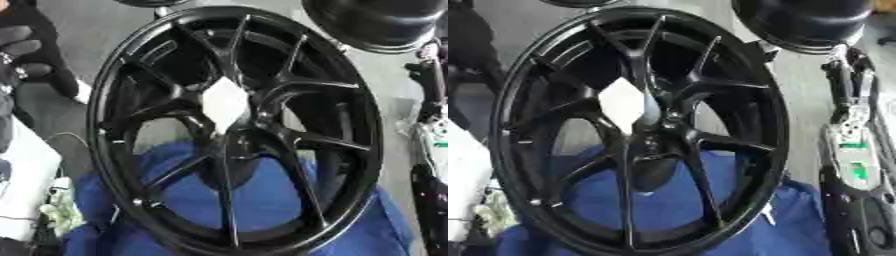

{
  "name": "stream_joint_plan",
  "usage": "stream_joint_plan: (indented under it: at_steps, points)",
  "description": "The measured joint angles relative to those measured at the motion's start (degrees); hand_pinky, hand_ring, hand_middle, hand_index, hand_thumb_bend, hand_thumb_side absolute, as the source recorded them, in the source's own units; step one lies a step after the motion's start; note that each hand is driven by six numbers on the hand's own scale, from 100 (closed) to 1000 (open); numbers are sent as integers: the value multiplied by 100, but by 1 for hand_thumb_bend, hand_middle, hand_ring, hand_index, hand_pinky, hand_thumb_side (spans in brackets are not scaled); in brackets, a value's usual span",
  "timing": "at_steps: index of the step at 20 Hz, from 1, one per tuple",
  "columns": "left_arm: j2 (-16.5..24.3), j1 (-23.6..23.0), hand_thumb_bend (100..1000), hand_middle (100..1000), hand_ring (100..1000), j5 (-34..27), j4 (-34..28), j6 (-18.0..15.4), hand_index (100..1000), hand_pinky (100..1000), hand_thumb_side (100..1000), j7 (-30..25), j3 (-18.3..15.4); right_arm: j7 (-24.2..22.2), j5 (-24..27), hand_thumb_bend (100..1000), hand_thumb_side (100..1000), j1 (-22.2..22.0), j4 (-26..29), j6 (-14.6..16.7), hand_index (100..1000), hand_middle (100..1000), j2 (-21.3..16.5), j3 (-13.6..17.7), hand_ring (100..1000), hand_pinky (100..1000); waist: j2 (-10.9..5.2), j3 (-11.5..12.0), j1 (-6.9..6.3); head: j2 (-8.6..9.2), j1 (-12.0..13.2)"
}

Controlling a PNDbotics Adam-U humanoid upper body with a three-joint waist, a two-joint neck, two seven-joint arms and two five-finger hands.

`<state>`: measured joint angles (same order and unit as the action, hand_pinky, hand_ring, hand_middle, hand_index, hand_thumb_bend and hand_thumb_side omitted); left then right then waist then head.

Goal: Pull the pin out of the wheel hub.

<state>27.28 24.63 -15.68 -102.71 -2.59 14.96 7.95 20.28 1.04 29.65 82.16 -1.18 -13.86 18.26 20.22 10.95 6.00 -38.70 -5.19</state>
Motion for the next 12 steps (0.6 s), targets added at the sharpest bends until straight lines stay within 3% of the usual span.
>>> stream_joint_plan:
  at_steps: [12]
  points:
    - [16,1,109,737,777,-1,1,8,704,642,811,-25,3,-1,0,100,640,1,0,-1,769,691,0,0,664,784,0,-5,0,-148,-9]
